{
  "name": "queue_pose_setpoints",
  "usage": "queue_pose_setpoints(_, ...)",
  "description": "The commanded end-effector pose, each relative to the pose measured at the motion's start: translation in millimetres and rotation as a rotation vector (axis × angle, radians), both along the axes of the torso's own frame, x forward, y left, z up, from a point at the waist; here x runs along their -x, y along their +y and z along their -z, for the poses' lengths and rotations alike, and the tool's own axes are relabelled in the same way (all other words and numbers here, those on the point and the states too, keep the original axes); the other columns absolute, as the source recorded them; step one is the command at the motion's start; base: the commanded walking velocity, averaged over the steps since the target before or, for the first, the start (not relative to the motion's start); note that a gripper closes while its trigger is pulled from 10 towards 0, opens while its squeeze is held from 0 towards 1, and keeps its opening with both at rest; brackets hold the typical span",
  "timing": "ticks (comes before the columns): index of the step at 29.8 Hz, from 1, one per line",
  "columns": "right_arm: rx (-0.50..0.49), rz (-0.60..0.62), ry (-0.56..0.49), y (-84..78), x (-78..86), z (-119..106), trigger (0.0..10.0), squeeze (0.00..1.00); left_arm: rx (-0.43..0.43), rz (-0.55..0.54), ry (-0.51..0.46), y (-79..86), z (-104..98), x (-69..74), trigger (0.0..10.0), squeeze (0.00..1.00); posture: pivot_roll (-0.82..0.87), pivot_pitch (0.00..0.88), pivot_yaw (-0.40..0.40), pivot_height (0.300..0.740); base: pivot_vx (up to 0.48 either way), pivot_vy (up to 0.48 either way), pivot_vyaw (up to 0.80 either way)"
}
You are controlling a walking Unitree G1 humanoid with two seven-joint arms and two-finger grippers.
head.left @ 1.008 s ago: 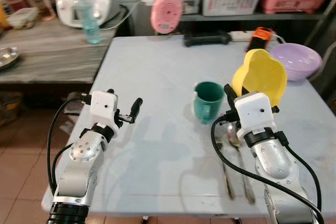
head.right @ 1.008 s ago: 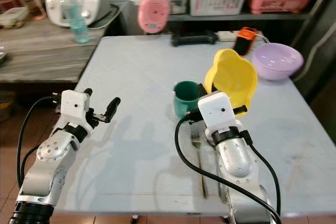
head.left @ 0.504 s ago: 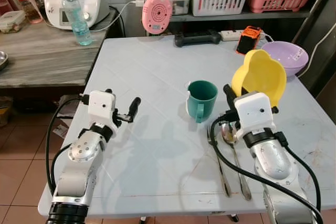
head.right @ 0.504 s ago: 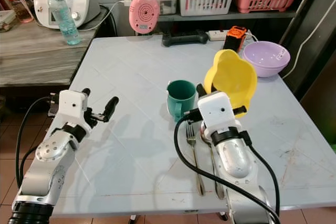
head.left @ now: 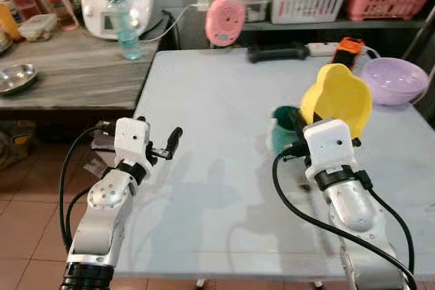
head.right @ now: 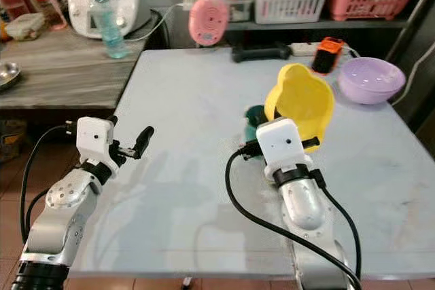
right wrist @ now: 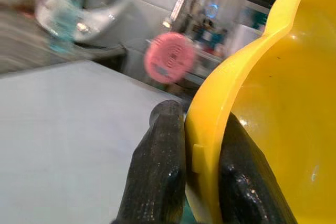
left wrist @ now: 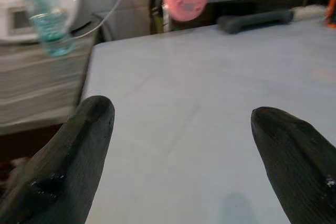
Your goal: Setting the table
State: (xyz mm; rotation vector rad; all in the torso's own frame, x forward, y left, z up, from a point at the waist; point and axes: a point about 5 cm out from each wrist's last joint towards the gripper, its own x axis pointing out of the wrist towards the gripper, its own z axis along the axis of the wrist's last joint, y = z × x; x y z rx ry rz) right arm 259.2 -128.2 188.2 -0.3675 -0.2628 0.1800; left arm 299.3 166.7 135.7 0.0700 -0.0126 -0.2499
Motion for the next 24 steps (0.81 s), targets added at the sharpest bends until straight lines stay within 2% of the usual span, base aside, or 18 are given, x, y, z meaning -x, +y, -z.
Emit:
queue_pose_setpoints(1,0.005,0.02,-0.017,-4.3,-0.6,-3.9,10.0,0.0,-0.001,0.006,-0.01,-2.4,-4.1,-2.0,10.0,0.0,-0.11,0.054,0.077,0.74,0.0,0.48,0.0)
queue_pose_setpoints(24,0.019,-0.028,-0.019,0.7,-7.7,-3.1,10.0,0.0,-0.008,-0.016,-0.014,0.4,-4.0,7.0,10.0,0.0,-0.05,0.045,0.035,0.74,0.0,0.48,0.0)
